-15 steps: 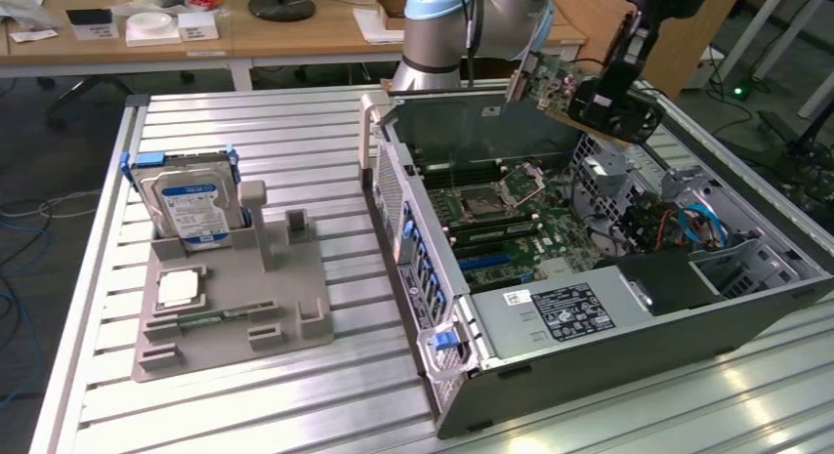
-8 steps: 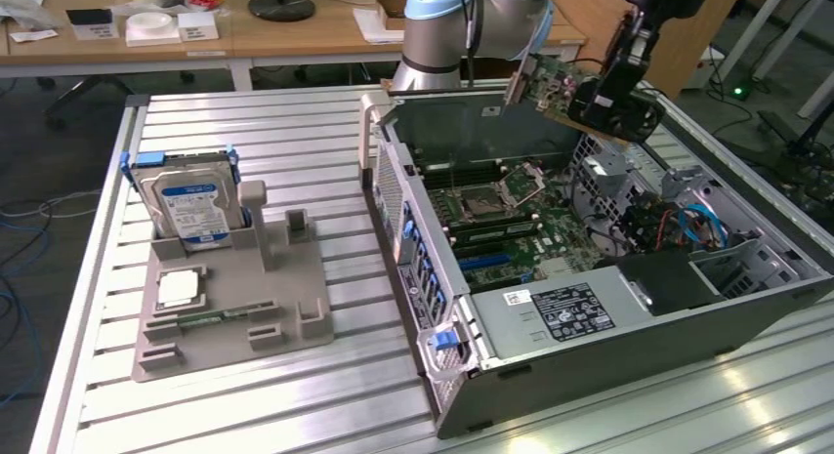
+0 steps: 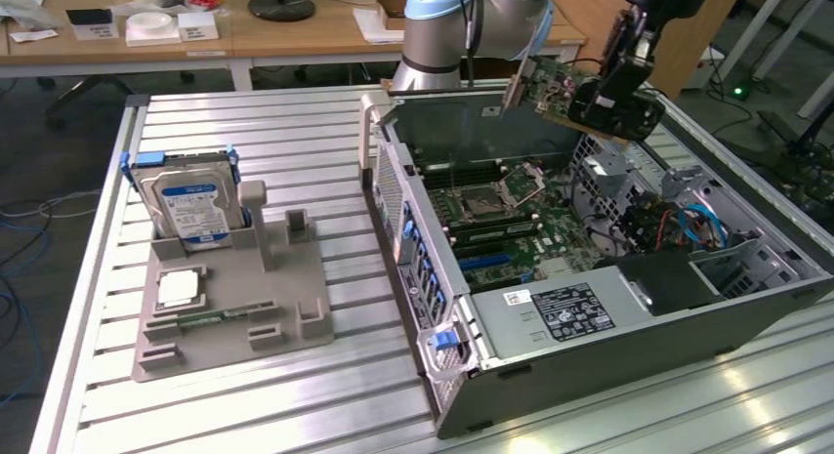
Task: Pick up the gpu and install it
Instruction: 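Insert the gpu into the slot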
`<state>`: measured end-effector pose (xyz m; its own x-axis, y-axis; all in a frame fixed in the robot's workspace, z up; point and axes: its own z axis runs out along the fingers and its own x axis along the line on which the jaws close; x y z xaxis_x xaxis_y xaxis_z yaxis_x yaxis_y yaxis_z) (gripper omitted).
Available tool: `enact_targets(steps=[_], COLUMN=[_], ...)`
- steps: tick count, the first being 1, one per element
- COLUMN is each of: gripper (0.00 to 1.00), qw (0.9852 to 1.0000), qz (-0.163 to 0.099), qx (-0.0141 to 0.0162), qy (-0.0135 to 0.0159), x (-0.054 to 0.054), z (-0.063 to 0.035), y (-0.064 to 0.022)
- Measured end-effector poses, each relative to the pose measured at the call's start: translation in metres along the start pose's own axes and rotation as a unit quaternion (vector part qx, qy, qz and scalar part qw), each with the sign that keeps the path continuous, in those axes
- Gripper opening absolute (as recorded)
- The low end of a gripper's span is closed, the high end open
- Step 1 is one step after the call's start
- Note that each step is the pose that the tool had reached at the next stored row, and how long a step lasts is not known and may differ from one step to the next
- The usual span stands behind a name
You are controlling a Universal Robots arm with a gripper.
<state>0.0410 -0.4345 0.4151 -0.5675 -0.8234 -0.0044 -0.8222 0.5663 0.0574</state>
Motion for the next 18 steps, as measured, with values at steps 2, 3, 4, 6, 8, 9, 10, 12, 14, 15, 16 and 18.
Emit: enact_targets(steps=[2,3,4,6,8,9,10,12,14,15,16,18], gripper=[0.28,0.28,0.28,0.28,0.28,0.28,0.28,0.28,0.28,0.28,0.28,0.28], qw=[1.0000,0.9999,0.9999,0.9997,0.9994,0.9992,0.9989,0.9982,0.9972,0.9966,0.9960,0.9946], qz=[-0.009,-0.013,-0.017,-0.026,-0.035,-0.041,-0.047,-0.060,-0.074,-0.082,-0.089,-0.104], qx=[-0.0001,-0.0001,-0.0001,-0.0001,-0.0002,-0.0002,-0.0003,-0.0003,-0.0004,-0.0004,-0.0004,-0.0005], qy=[0.0004,0.0007,0.0009,0.0015,0.0020,0.0023,0.0026,0.0034,0.0042,0.0047,0.0051,0.0059], x=[0.0000,0.0000,0.0000,0.0000,0.0000,0.0000,0.0000,0.0000,0.0000,0.0000,0.0000,0.0000], z=[0.0000,0.0000,0.0000,0.0000,0.0000,0.0000,0.0000,0.0001,0.0000,0.0000,0.0000,0.0000], y=[0.0000,0.0000,0.0000,0.0000,0.0000,0.0000,0.0000,0.0000,0.0000,0.0000,0.0000,0.0000])
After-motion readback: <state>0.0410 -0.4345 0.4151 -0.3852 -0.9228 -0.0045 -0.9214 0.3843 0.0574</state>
